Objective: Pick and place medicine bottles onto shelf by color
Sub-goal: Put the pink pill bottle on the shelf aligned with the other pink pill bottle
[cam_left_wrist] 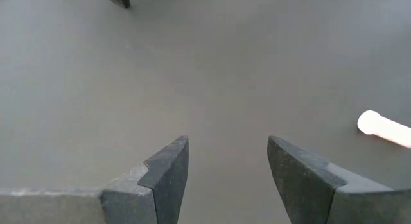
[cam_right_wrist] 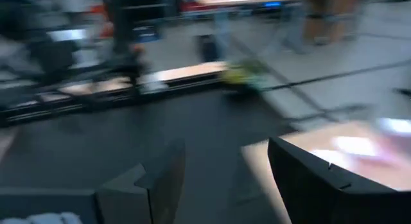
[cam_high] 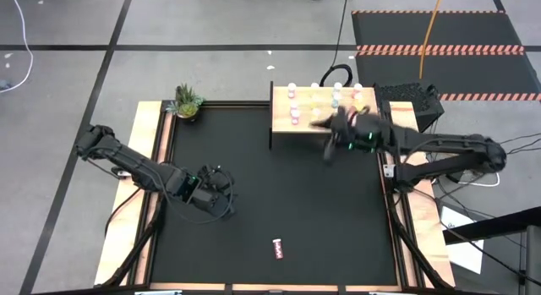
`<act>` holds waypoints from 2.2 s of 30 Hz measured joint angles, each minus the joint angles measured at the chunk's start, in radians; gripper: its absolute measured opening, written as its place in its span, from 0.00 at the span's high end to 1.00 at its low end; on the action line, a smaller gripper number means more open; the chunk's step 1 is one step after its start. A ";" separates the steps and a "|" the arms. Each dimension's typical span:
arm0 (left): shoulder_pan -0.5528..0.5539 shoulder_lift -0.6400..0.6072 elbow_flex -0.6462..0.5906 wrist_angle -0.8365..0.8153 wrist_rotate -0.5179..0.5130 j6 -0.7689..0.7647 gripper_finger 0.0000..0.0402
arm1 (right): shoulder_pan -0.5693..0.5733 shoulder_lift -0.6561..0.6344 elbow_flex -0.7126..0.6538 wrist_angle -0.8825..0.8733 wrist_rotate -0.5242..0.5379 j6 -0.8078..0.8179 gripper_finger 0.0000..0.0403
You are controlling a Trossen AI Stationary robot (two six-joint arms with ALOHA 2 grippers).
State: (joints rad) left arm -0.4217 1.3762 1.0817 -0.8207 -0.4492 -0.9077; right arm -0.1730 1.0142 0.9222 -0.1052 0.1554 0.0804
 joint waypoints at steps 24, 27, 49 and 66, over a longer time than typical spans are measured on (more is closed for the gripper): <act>0.121 0.000 0.000 0.009 0.084 -0.033 0.47 | 0.575 0.886 0.560 -0.448 -0.189 1.200 0.49; 0.111 0.000 0.000 0.006 0.083 -0.030 0.47 | 0.567 0.956 0.603 -0.442 -0.235 1.299 0.49; 0.092 0.000 0.000 -0.031 0.073 0.014 0.47 | 0.551 1.124 0.629 -0.368 -0.288 1.401 0.54; 0.092 0.000 0.000 -0.098 0.055 0.019 0.47 | 0.542 1.003 0.625 -0.486 -0.087 1.263 0.72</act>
State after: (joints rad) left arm -0.3298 1.3762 1.0821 -0.9191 -0.3943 -0.8887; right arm 0.3688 2.0172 1.5471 -0.5908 0.0683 1.3436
